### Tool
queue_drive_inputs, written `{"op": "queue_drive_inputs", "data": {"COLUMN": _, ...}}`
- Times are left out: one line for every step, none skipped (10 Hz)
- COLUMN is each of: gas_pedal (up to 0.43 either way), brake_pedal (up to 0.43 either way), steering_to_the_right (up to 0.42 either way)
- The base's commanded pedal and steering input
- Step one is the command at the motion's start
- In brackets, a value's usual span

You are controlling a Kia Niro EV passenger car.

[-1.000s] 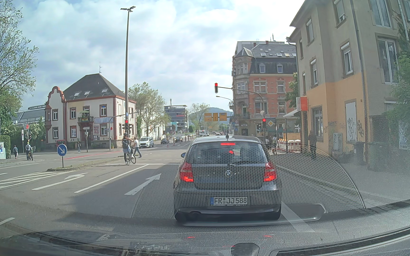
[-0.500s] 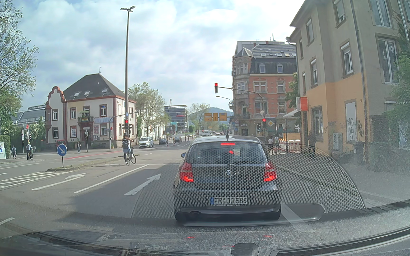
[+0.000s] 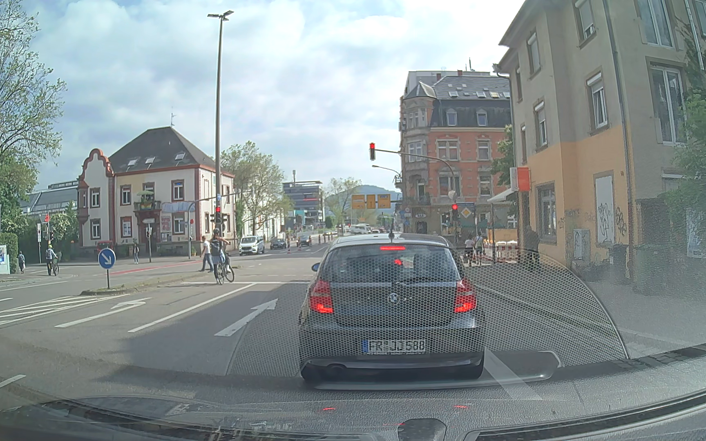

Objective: Follow the waypoints while adhering to traffic rules and regulations

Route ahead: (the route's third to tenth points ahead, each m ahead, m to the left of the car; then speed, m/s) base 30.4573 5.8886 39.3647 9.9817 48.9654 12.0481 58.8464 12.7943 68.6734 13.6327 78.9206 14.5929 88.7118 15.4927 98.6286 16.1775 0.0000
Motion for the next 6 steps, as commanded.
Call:
{"op": "queue_drive_inputs", "data": {"gas_pedal": 0.0, "brake_pedal": 0.226, "steering_to_the_right": -0.015}}
{"op": "queue_drive_inputs", "data": {"gas_pedal": 0.0, "brake_pedal": 0.226, "steering_to_the_right": -0.015}}
{"op": "queue_drive_inputs", "data": {"gas_pedal": 0.0, "brake_pedal": 0.22, "steering_to_the_right": -0.015}}
{"op": "queue_drive_inputs", "data": {"gas_pedal": 0.0, "brake_pedal": 0.226, "steering_to_the_right": -0.015}}
{"op": "queue_drive_inputs", "data": {"gas_pedal": 0.0, "brake_pedal": 0.226, "steering_to_the_right": -0.015}}
{"op": "queue_drive_inputs", "data": {"gas_pedal": 0.0, "brake_pedal": 0.226, "steering_to_the_right": -0.015}}
